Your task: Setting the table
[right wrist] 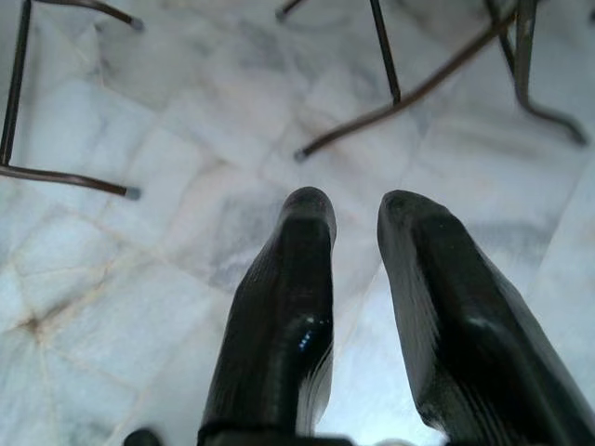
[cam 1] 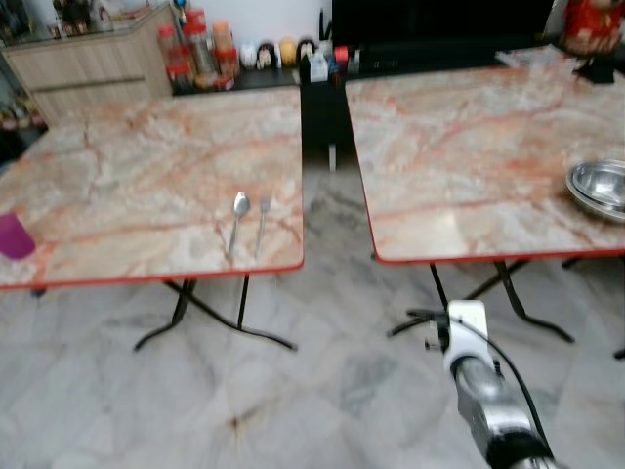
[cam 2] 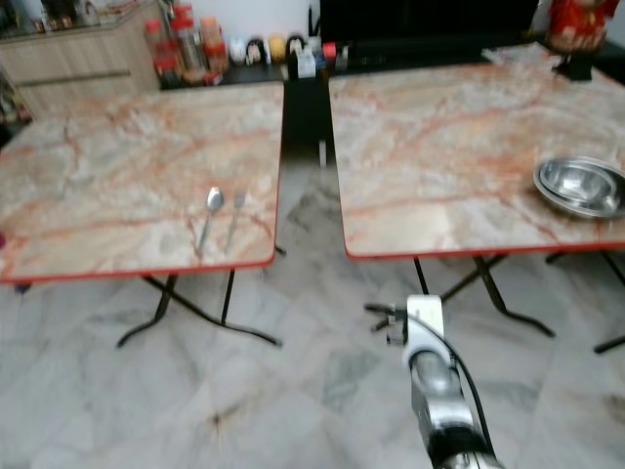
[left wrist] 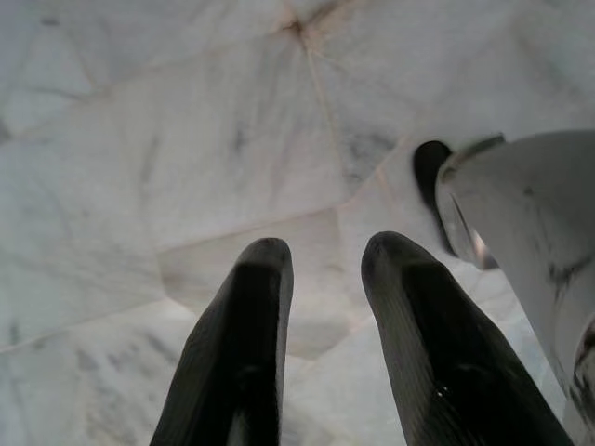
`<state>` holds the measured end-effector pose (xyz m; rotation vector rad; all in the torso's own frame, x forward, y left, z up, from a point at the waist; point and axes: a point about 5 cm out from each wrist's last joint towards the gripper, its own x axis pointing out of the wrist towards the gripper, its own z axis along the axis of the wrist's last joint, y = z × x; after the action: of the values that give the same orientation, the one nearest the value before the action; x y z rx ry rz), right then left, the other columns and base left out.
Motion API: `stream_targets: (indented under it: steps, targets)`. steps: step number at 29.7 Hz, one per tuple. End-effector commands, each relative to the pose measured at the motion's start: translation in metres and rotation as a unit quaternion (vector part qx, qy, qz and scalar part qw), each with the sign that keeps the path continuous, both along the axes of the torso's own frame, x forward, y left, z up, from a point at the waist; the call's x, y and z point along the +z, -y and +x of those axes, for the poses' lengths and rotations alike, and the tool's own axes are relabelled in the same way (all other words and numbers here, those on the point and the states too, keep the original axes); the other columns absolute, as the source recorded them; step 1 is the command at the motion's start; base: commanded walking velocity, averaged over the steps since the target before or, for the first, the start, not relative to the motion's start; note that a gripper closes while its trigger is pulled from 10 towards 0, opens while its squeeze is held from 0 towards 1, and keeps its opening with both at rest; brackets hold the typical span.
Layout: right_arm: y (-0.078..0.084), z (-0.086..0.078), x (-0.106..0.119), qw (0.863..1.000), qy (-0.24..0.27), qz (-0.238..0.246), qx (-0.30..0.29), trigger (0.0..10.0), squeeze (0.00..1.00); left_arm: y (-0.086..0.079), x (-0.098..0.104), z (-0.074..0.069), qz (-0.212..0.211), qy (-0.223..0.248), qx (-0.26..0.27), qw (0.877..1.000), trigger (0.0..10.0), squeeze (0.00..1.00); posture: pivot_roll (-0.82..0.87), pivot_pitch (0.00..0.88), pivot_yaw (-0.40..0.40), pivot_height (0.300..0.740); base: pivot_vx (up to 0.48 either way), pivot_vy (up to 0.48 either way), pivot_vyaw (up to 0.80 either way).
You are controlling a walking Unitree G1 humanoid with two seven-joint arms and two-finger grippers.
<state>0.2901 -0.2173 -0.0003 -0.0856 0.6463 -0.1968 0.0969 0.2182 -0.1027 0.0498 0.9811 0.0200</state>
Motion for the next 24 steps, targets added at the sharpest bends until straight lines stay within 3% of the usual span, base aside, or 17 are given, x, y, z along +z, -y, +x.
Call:
stream_targets:
  steps: [1, 6, 7, 11, 12, 19, 24]
  targets:
    - [0.0, -0.001, -0.003, 1.0, -0.018, 0.015, -0.012, 10.0, 0.0, -0.004, -0.001, -0.006, 0.006, -0.011, 0.001, 1.0, 10.0, 0.0, -0.13, 0.02, 0.105, 0.736, 0.0, 0.259, 0.0]
    - [-0.002, -0.005, -0.011, 0.997, -0.062, 0.043, -0.031, 10.0, 0.0, -0.005, -0.001, -0.007, 0.007, -0.013, 0.0, 1.0, 10.0, 0.0, -0.12, 0.019, 0.112, 0.736, 0.0, 0.261, 0.0]
    - [-0.004, -0.012, -0.019, 0.995, -0.089, 0.041, -0.021, 10.0, 0.0, -0.005, -0.001, -0.007, 0.007, -0.013, 0.0, 1.0, 10.0, 0.0, -0.12, 0.019, 0.112, 0.736, 0.0, 0.259, 0.0]
    - [-0.008, -0.023, -0.03, 0.992, -0.118, 0.039, -0.01, 10.0, 0.0, -0.005, -0.001, -0.008, 0.008, -0.014, 0.0, 1.0, 10.0, 0.0, -0.1, 0.019, 0.108, 0.736, 0.0, 0.259, 0.0]
    - [-0.016, -0.033, -0.039, 0.989, -0.131, 0.063, 0.003, 10.0, 0.0, -0.005, -0.001, -0.008, 0.008, -0.015, 0.003, 1.0, 10.0, 0.0, -0.1, 0.019, 0.107, 0.736, 0.0, 0.259, 0.0]
    - [-0.016, -0.073, -0.066, 0.976, -0.206, 0.063, 0.003, 10.0, 0.0, -0.006, -0.002, -0.011, 0.01, -0.017, 0.004, 1.0, 10.0, 0.0, -0.08, 0.013, 0.107, 0.736, 0.0, 0.253, 0.0]
    - [-0.02, -0.076, -0.068, 0.973, -0.22, 0.056, 0.037, 10.0, 0.0, -0.008, -0.002, -0.013, 0.014, -0.022, 0.002, 1.0, 10.0, 0.0, -0.09, 0.002, 0.109, 0.736, 0.0, 0.197, 0.0]
